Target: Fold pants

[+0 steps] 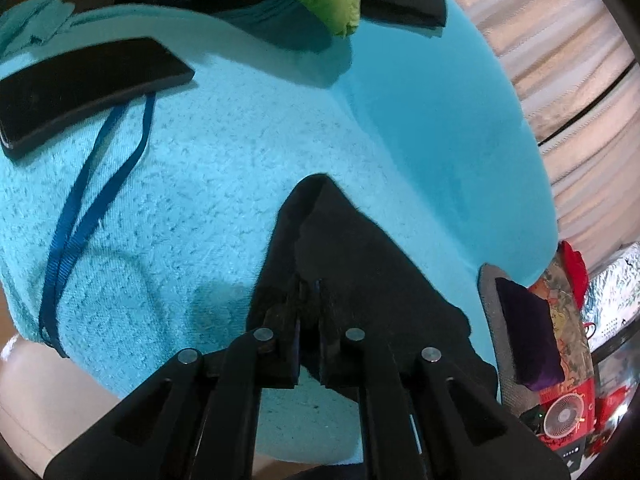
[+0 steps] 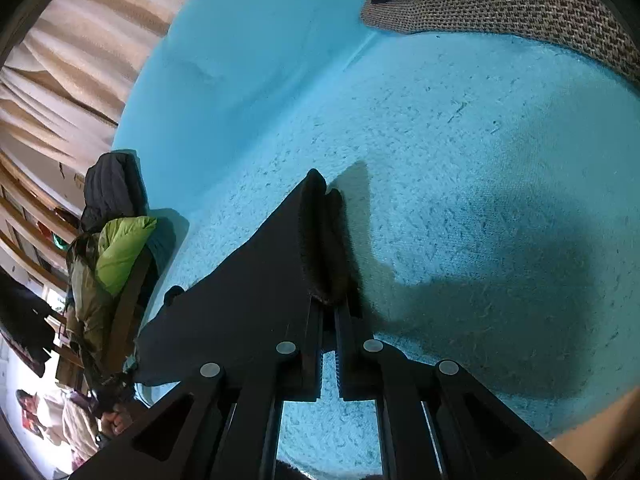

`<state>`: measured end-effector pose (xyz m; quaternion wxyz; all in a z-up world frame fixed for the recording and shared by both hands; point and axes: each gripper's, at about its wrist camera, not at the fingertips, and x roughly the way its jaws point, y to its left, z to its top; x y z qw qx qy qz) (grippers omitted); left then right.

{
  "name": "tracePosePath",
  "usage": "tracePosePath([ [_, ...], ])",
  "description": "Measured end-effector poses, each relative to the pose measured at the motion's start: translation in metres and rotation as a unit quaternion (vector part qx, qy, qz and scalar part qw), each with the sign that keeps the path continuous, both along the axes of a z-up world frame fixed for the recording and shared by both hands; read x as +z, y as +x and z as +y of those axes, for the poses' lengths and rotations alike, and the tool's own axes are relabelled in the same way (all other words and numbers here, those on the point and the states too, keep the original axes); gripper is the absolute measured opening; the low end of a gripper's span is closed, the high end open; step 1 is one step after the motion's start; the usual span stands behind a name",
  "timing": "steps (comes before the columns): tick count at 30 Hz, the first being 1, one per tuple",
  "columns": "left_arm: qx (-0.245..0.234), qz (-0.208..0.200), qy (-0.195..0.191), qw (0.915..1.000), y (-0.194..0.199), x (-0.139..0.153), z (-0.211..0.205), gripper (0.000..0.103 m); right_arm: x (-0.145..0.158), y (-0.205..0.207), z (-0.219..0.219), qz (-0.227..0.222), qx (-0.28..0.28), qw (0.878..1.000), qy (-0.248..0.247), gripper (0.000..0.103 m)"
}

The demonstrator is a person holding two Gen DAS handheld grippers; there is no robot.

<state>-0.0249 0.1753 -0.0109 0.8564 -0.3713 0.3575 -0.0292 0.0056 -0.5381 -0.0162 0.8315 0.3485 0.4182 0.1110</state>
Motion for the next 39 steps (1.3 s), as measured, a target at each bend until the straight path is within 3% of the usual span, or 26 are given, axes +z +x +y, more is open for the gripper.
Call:
tracePosePath([
  [5,0.014,0.001,-0.030,0.9994,-0.001,-0.008,0.004,0.005,-0.004,0.001,-0.001,0.003,-0.010,1.000,0.013,0.002],
  [8,0.025,0.007,-0.033,0.9991,-0.003,-0.007,0.003,0.006,0.001,0.001,0.006,0.006,-0.014,1.000,-0.014,0.002],
  [14,0.027,0.013,-0.001,0.9996,-0.007,-0.001,-0.007,0.007,0.008,0.000,0.016,0.011,-0.014,0.998,-0.059,0.003],
  [19,0.026,0.019,0.013,0.9994,-0.013,0.007,-0.002,0.010,0.011,-0.001,0.018,0.014,-0.010,0.998,-0.065,0.007],
  [23,0.062,0.038,0.062,0.9954,-0.022,0.016,0.008,0.034,0.012,-0.003,0.019,0.015,-0.005,0.997,-0.072,0.007],
  [27,0.091,0.030,0.094,0.9910,-0.032,0.035,0.016,0.034,0.012,-0.005,0.018,0.013,0.003,0.997,-0.078,0.008],
  [30,0.101,-0.007,0.122,0.9874,-0.037,0.058,0.005,0.038,0.018,-0.008,0.020,0.010,0.014,0.995,-0.093,0.013],
  [31,0.096,-0.021,0.125,0.9873,-0.037,0.064,-0.003,0.038,0.020,-0.010,0.020,0.008,0.018,0.995,-0.102,0.017],
  [34,0.037,-0.068,0.140,0.9872,-0.030,0.080,-0.039,0.040,0.028,-0.020,0.021,0.002,0.020,0.990,-0.140,0.042],
  [36,-0.030,-0.080,0.150,0.9850,-0.020,0.079,-0.068,0.043,0.038,-0.028,0.020,-0.010,0.018,0.985,-0.169,0.043],
  [39,-0.077,-0.049,0.164,0.9822,-0.007,0.058,-0.085,0.043,0.066,-0.043,0.023,-0.057,0.002,0.967,-0.249,0.043],
])
